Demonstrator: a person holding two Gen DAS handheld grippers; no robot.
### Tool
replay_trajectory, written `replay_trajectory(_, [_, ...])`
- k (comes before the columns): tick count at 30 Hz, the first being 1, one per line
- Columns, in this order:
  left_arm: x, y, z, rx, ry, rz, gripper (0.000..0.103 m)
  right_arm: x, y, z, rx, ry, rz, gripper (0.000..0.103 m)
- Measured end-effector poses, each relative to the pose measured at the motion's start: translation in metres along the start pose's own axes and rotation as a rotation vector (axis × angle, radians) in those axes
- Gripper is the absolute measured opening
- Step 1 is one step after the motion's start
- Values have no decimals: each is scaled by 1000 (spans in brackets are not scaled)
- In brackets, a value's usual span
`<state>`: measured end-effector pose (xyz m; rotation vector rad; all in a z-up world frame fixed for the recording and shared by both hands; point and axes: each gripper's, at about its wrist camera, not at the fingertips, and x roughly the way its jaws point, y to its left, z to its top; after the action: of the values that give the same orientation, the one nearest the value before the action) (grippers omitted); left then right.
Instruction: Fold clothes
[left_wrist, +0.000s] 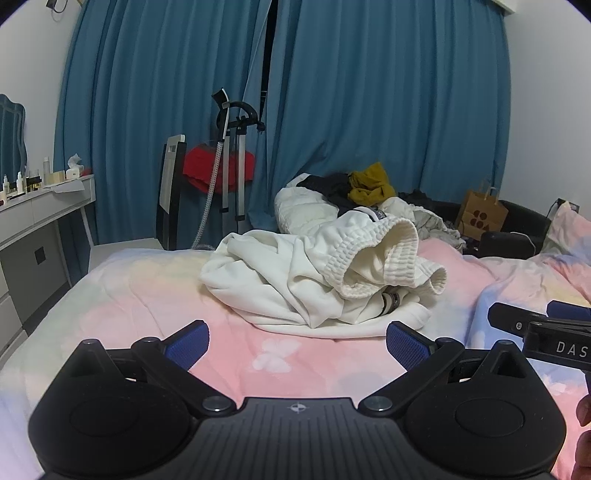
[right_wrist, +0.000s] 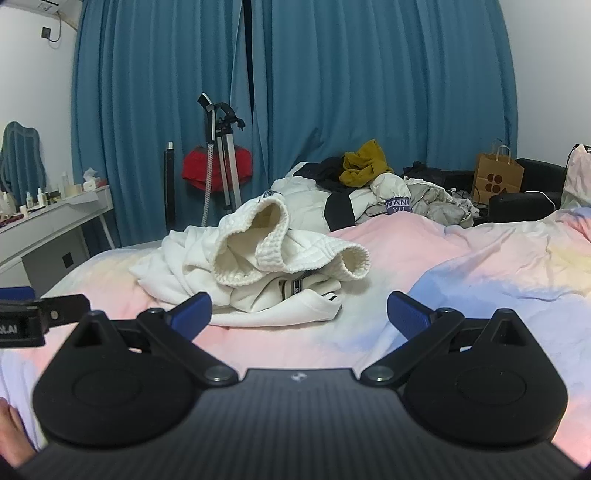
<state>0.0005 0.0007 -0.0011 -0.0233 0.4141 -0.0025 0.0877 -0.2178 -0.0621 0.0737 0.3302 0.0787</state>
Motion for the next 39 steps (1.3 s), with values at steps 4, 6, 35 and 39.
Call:
replay_trajectory(4, [4,1,1,-8,11,-1,103,1,-1,1,1,-5,3,103])
replay_trajectory(6, [2,2,2,-14,4,-8,103,1,-1,1,2,-7,5,103])
replay_trajectory(35, [4,5,-4,-21,13,-29,103,1,-6,0,26,5,8,103])
replay_trajectory(39, [6,5,-5,-16,17,-33,103,2,-7,-1,36,-3,-4,103])
